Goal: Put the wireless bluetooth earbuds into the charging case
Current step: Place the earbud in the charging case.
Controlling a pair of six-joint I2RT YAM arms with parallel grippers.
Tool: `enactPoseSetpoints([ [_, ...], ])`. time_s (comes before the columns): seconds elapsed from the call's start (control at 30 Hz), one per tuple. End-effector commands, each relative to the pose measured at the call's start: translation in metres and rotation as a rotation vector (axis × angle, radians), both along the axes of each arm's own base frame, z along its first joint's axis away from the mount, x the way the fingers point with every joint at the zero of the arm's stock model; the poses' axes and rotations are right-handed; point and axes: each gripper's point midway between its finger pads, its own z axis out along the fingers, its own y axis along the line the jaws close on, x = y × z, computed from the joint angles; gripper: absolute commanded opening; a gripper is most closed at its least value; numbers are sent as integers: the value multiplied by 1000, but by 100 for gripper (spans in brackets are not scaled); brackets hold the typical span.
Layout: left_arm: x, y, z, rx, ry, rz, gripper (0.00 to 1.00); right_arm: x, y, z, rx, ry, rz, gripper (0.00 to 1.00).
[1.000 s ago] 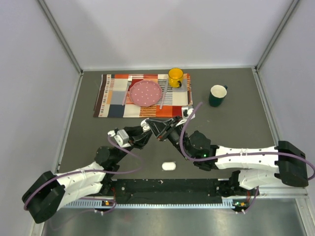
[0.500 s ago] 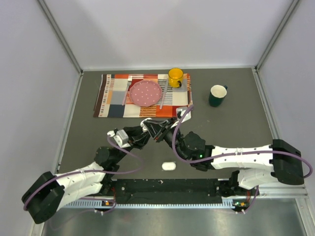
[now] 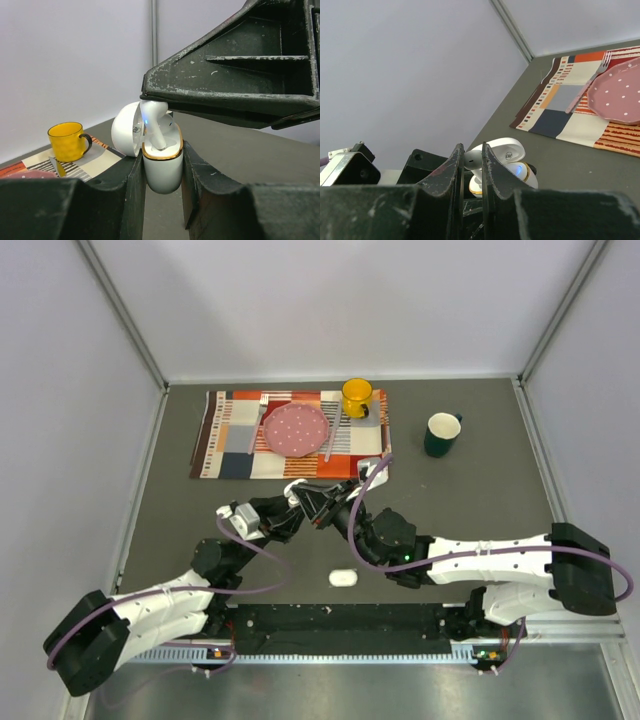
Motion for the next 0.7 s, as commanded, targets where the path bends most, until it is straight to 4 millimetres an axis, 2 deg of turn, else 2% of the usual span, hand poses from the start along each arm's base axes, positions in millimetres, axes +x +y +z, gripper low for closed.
enactPoseSetpoints([
  [0.0,-9,10,44,-118,-104,4,0,-6,8,17,47,-7,19,0],
  [0.37,-10,10,43,-123,-101,2,0,-10,15,20,73,3,46,0],
  [0.67,-10,19,50,-162,-114,36,0,-11,13,6,15,4,18,0],
])
